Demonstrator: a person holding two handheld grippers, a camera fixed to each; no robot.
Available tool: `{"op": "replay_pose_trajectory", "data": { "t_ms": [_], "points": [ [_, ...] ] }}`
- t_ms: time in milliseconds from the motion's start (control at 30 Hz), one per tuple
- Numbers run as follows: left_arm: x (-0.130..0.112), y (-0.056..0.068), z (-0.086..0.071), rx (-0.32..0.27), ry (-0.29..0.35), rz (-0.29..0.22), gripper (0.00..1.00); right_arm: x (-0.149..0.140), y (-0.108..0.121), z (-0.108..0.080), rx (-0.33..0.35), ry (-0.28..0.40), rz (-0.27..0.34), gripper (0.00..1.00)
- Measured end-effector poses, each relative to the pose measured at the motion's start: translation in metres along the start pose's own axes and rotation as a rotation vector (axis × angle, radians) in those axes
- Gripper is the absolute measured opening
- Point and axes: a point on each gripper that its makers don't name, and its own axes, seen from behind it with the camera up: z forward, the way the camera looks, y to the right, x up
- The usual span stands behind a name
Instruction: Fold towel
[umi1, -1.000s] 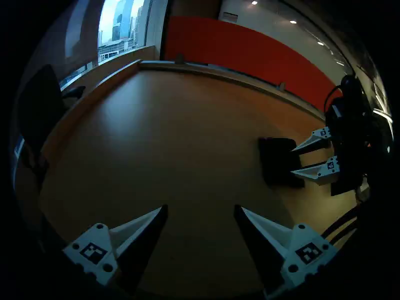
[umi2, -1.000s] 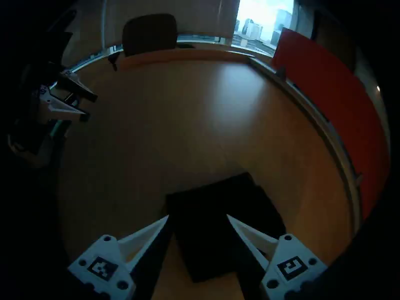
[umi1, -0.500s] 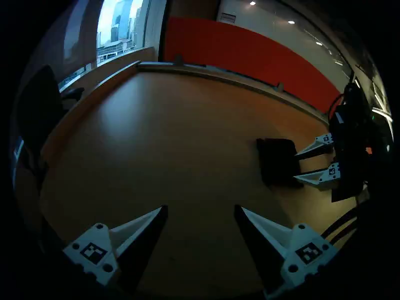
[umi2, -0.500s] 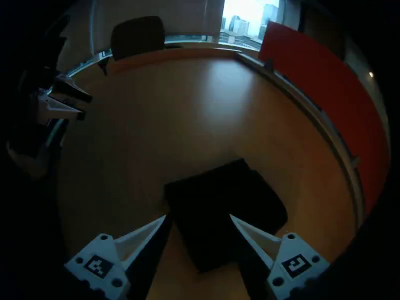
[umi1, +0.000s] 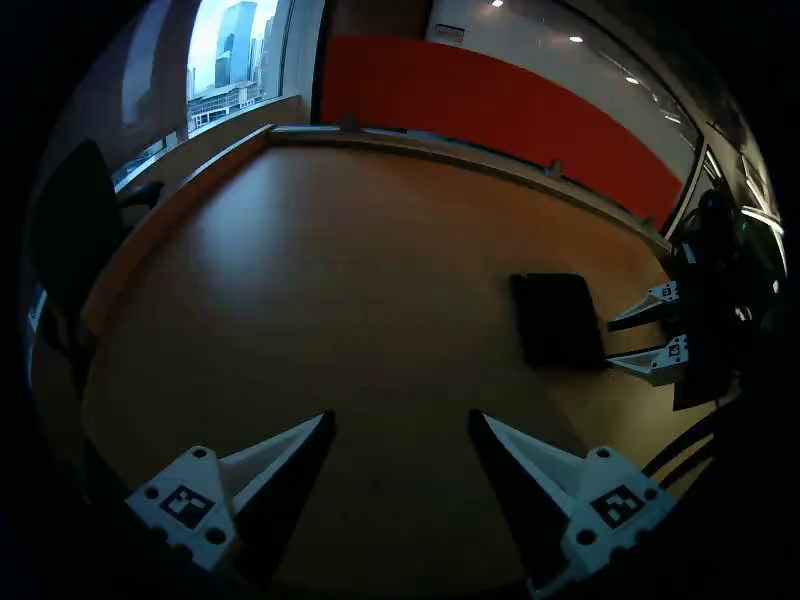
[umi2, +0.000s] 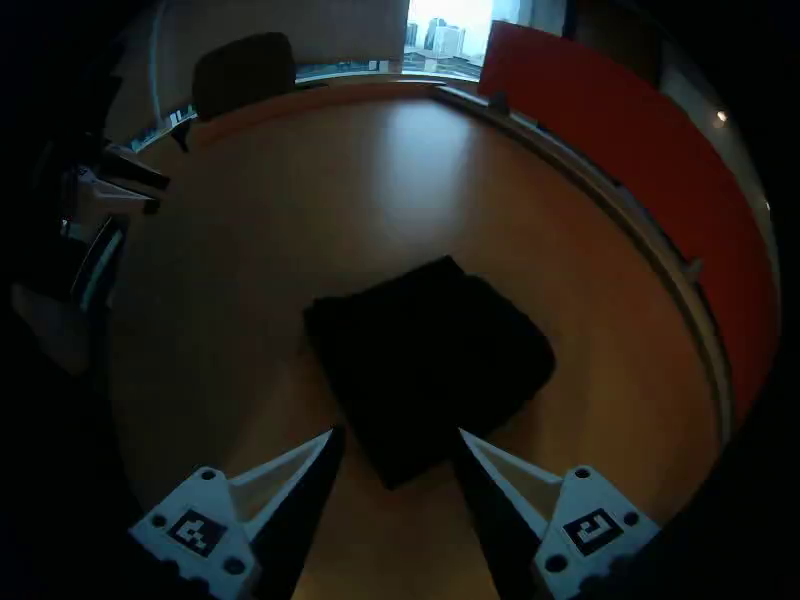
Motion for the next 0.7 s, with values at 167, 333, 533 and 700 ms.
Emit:
{"op": "replay_pose_trajectory", "data": {
  "t_ms": [167,333,533,700],
  "points": [
    [-0.002,0.001,0.000,0.001,-0.004,0.006,0.98,-0.007,0.001,0.001,-0.004,-0.005,0.014,0.77],
    [-0.003,0.002,-0.001,0.000,-0.006,0.006,0.98,-0.017,-0.002,0.006,-0.004,-0.019,0.022,0.77],
    [-0.003,0.002,-0.001,-0.001,-0.006,0.009,0.98,-0.029,-0.005,0.013,-0.002,-0.031,0.040,0.75],
    [-0.003,0.002,-0.001,-0.001,-0.006,0.010,0.98,-0.036,-0.007,0.017,0.005,-0.035,0.068,0.66]
  ]
}}
